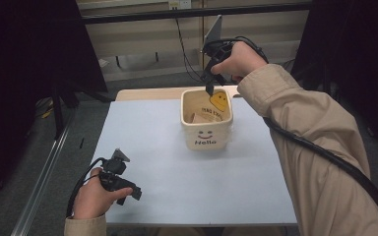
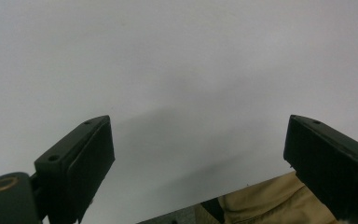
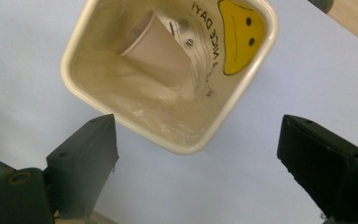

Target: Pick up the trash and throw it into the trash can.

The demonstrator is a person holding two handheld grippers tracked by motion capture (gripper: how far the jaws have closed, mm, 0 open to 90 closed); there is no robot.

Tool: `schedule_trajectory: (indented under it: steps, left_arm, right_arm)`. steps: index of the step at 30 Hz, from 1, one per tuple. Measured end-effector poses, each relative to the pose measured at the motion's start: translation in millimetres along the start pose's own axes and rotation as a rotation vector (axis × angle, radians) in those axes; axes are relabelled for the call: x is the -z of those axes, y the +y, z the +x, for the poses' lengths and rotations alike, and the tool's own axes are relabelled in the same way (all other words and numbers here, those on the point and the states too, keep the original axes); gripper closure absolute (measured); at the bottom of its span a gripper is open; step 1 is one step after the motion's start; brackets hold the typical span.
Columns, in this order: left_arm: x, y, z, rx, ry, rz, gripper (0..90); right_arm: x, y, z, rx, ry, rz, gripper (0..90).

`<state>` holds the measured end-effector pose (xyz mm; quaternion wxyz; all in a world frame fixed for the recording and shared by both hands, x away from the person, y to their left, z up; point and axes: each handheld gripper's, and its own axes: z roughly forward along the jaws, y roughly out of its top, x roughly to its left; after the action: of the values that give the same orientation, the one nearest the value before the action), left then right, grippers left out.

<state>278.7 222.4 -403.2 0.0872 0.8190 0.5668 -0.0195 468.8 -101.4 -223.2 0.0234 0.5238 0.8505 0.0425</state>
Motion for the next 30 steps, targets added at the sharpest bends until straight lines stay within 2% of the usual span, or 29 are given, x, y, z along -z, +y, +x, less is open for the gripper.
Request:
schedule_trajectory:
  steps: [8, 12, 13, 19, 30]
  left_arm:
    - [0.2, 0.2, -1.3, 0.003, 0.001, 0.001, 8.3]
    - [0.9, 0.5, -1.8, -0.001, 0.001, 0.003, 8.3]
    - [1.4, 1.0, -1.3, -0.016, 0.003, 0.005, 8.3]
    - [0.8, 0.9, -3.0, -0.004, 0.003, -0.003, 8.3]
    - [2.5, 1.2, -2.7, -0.012, 0.002, -0.004, 8.2]
  right_arm:
    - [18.9, -11.1, -9.0, -0.008, -0.018, -0.008, 11.6]
    - [31.5, -17.3, -14.2, -0.009, -0.026, -0.015, 11.5]
    - [39.5, -19.7, -16.3, -0.008, -0.033, -0.023, 11.5]
    - [59.6, -27.0, -19.7, -0.024, -0.045, -0.033, 11.1]
    - [54.7, -37.6, -26.5, -0.023, -0.046, -0.030, 10.3]
